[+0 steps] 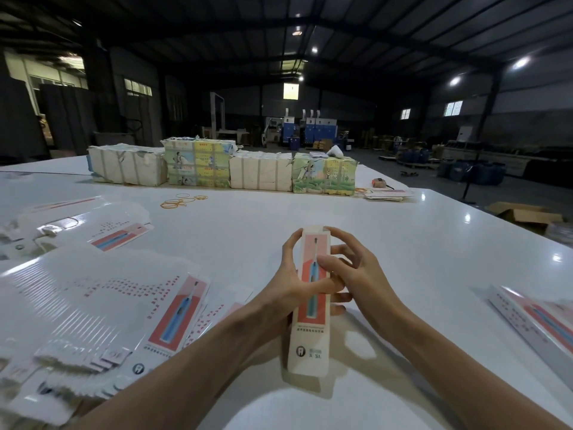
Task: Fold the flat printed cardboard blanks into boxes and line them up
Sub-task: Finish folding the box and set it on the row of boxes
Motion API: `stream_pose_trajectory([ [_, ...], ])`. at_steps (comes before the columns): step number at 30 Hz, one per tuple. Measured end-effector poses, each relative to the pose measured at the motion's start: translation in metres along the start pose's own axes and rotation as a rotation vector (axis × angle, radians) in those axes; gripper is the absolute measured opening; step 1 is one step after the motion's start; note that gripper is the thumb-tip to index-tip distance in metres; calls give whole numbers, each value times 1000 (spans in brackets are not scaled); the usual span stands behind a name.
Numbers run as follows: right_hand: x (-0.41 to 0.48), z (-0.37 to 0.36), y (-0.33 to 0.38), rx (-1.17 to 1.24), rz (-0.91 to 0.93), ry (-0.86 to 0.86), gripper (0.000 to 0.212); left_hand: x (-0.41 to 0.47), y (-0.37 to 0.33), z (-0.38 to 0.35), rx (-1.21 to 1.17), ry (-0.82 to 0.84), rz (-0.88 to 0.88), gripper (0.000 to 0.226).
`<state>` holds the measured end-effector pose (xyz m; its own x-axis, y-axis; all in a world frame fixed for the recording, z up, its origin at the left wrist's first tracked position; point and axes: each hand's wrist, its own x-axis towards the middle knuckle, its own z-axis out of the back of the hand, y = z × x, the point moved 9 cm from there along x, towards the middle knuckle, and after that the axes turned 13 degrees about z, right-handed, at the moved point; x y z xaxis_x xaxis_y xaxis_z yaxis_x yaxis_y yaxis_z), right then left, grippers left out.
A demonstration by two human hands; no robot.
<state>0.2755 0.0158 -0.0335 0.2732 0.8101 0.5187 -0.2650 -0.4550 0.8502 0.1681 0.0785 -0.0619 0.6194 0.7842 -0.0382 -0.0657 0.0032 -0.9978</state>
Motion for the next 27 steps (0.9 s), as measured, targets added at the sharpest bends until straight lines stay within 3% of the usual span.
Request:
stream_pose_trajectory([
  [9, 1, -6, -4, -13, -11, 78, 31, 1, 4, 3, 80, 14, 69, 99],
  [14, 4, 5, -12, 20, -27, -18, 23, -3, 6, -2, 56, 33, 100, 109],
  [16, 7, 16, -16, 36, -38, -98, 16, -5, 6, -5, 63, 53, 109, 105],
  [19, 10, 20, -17, 30, -41, -85, 22, -7, 5, -8, 107, 71, 107, 99],
  [27, 10, 24, 0, -104, 114, -39, 17, -7, 6, -8, 208, 69, 82, 99],
])
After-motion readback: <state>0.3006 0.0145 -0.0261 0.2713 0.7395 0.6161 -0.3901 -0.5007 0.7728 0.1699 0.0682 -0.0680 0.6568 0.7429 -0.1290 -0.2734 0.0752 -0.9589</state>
